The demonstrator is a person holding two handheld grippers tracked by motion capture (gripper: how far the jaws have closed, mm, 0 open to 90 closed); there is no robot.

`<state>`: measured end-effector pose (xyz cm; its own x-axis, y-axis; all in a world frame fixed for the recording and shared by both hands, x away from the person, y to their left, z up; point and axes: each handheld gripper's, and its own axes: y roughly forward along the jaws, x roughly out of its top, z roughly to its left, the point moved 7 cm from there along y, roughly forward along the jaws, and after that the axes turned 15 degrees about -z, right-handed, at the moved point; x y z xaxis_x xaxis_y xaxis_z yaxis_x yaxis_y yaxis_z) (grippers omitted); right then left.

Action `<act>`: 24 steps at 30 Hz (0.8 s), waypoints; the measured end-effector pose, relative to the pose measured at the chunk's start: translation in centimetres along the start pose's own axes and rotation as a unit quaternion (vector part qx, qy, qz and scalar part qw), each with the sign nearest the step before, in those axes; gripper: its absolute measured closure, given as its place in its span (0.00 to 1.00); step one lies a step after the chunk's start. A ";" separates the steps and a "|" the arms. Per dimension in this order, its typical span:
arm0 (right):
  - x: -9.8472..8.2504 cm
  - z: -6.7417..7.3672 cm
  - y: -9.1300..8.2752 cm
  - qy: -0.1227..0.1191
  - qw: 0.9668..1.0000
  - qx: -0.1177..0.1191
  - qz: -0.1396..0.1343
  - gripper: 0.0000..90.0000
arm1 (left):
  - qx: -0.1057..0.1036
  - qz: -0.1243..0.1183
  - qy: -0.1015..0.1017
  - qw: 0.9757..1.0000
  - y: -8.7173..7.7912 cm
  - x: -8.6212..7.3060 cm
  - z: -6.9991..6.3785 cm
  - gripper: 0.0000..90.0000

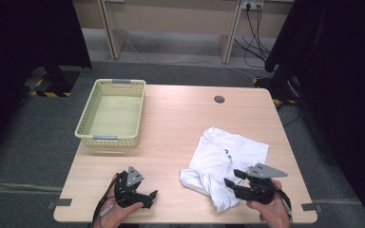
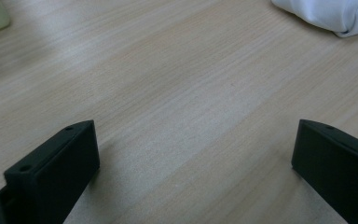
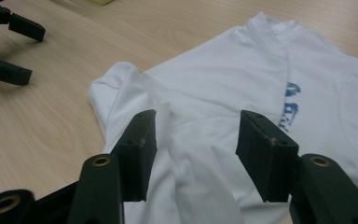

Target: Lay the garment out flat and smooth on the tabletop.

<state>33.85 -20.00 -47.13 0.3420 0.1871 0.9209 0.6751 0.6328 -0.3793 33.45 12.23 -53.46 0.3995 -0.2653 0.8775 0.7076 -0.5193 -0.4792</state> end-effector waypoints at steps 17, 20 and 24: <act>-1.1 7.4 4.1 -0.043 0.989 0.131 0.058 0.66 | 0.000 0.001 0.000 1.000 0.0 0.0 0.0 0.00; -0.8 8.3 2.2 -0.046 0.989 0.136 0.043 0.64 | 0.000 0.001 0.000 1.000 0.0 0.0 0.0 0.00; 0.0 6.4 0.2 -0.032 0.995 0.097 0.017 0.59 | 0.000 0.000 0.000 1.000 0.0 0.0 0.0 0.00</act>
<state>29.78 -15.04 -46.59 0.3157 0.2537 0.9143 0.5229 0.7576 -0.3908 33.44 12.23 -53.46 0.3997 -0.2648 0.8776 0.7076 -0.5194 -0.4790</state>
